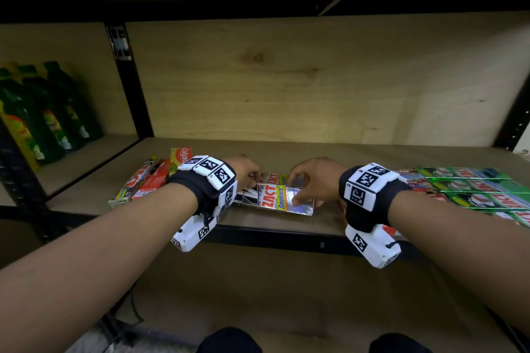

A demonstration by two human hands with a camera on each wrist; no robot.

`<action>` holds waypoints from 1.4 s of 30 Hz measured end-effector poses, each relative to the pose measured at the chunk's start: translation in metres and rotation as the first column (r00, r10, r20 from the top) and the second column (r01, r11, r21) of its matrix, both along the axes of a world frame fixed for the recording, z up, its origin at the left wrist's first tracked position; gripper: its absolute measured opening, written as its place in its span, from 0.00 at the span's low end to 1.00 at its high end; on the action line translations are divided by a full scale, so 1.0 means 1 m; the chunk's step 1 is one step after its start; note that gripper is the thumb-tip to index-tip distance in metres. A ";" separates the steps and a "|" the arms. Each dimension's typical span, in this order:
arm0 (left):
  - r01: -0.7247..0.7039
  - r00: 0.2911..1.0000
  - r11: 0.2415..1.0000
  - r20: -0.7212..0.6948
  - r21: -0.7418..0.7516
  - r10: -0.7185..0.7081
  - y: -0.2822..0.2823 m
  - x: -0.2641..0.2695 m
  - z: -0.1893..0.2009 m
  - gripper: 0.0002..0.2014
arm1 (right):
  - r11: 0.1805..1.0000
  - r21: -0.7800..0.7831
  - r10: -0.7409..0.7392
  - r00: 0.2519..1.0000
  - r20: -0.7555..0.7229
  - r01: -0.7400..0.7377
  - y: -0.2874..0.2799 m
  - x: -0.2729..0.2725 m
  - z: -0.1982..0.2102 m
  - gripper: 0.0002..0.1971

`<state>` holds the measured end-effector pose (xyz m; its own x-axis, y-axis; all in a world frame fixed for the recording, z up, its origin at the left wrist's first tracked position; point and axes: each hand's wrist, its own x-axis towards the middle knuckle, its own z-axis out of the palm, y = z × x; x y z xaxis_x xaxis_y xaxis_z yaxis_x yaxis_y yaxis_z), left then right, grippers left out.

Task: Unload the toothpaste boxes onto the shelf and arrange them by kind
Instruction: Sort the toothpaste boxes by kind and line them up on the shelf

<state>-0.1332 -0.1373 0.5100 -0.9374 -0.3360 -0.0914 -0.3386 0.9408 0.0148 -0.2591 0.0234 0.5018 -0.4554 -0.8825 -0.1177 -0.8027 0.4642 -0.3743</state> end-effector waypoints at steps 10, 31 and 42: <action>-0.087 0.996 0.995 -0.017 -0.038 0.087 -0.019 -0.004 -0.013 0.19 | 0.998 0.055 -0.005 0.957 -0.289 0.021 -0.018 -0.007 -0.006 0.21; -0.064 0.995 0.982 0.092 0.180 0.048 -0.032 -0.043 -0.001 0.32 | 0.916 0.396 0.103 0.990 -0.093 -0.058 -0.034 -0.074 0.019 0.38; -0.050 0.999 0.981 0.009 0.188 0.049 -0.022 -0.069 -0.007 0.34 | 0.941 0.339 0.020 0.999 -0.045 -0.004 -0.018 -0.095 0.015 0.38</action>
